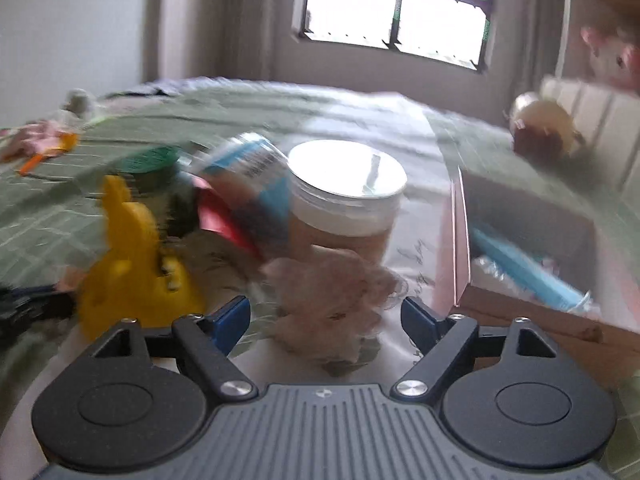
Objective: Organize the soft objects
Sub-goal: 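Grasp the pink floral cloth with the right gripper while the left holds the pink item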
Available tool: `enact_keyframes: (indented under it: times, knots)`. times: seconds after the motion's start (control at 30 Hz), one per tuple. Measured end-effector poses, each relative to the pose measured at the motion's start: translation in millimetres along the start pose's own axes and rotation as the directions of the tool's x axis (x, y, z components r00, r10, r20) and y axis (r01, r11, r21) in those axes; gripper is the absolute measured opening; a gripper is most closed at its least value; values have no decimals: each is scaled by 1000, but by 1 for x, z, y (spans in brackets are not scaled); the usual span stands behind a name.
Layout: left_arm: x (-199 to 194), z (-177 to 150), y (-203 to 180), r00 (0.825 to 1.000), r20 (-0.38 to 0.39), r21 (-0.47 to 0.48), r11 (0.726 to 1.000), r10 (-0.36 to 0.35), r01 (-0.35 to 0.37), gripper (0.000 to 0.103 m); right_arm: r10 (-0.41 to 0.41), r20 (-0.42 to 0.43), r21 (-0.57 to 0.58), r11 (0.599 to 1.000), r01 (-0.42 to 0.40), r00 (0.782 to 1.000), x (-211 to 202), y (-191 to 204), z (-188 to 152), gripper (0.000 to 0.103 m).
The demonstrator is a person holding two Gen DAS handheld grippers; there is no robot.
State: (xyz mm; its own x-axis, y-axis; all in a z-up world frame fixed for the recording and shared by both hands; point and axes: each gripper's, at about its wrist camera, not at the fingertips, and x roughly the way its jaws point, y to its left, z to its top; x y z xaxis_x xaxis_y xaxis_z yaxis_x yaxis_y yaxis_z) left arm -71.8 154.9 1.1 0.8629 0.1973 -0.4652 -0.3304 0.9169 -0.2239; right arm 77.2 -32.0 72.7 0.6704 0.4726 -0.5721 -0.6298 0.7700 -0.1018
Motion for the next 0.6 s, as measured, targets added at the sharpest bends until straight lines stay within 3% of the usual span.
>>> enact_keyframes:
  times: [0.07,0.1,0.17,0.27,0.37,0.5,0.6]
  knots:
    - [-2,-2,-1,1000,3,1,1000,6,-6,19,-2,-57,76,997,6,998,11,-10,2,29]
    - [-2,-1,-1,1000,4,2,1000,9,-9,19,16,-87,119,993,-5,996,13,-15,2,25]
    - [-3,-1,-1,1000,7,3,1000,11,-11,19,54,-72,162,986,-42,996,0,-24,-1,20]
    - [-10,-2,0,999,38,-4,1000,9,-9,18,55,0,115,992,-55,998,-43,-29,-11,19]
    - [-24,-6,-8,999,28,-2,1000,-20,20,17,109,13,125,986,-109,994,-90,-47,-25,19]
    - [-47,-15,-41,991,-19,50,990,-133,134,17,93,36,79,992,-96,995,-146,-74,-48,19]
    - [-57,-8,-84,967,-32,89,963,-254,256,17,69,55,42,997,-71,996,-169,-99,-60,19]
